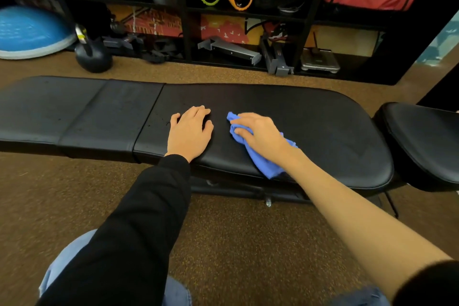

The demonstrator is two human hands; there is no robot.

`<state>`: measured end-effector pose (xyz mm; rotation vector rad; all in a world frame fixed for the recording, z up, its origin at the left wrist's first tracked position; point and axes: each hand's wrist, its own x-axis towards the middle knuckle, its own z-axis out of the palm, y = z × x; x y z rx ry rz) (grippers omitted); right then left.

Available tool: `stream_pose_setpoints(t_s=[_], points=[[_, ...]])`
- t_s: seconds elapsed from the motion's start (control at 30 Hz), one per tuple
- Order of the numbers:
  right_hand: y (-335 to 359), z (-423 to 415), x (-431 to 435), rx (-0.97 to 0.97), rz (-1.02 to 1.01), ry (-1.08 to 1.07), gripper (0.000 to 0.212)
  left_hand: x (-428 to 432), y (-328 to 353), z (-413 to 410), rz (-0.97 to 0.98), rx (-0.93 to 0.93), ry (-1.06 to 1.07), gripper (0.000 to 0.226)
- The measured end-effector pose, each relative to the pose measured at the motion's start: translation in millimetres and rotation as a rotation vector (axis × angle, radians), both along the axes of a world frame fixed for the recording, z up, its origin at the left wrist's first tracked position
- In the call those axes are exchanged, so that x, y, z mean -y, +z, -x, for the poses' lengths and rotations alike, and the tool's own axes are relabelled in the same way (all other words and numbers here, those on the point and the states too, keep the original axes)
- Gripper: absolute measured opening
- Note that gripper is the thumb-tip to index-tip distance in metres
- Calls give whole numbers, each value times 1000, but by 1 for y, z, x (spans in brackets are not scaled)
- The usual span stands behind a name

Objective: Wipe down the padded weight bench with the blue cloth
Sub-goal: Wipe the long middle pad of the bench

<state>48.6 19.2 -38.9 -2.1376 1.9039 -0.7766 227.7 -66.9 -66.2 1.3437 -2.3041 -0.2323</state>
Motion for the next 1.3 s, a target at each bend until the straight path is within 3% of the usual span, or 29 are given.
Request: stream_pose_setpoints(t_s=[0.17,0.37,0.53,0.7,0.83,0.9,1.13,1.3], points=[[-8,-27,21,3,-12,-161,22,-1,0,0,17,-5,1,38],[-6,-38,-38,-2,-60,182,32,0,0,-1,6,5,-4,40],[5,0,-49,-52,-118,202,32,3,6,-2,-64,-3,-29,39],[10,35,1,-123,-79,-19,23,12,9,-18,41,7,-47,38],[-3,35,40,-160,-30,-368,27,13,4,-23,13,0,-6,40],[-7,26,45,-176,-28,-430,28,13,3,-21,5,-3,-20,40],[-2,11,7,-90,-48,-67,35,16,0,-21,3,-33,-2,40],[-6,34,9,-83,8,-45,29,15,-1,-21,8,-43,5,40]])
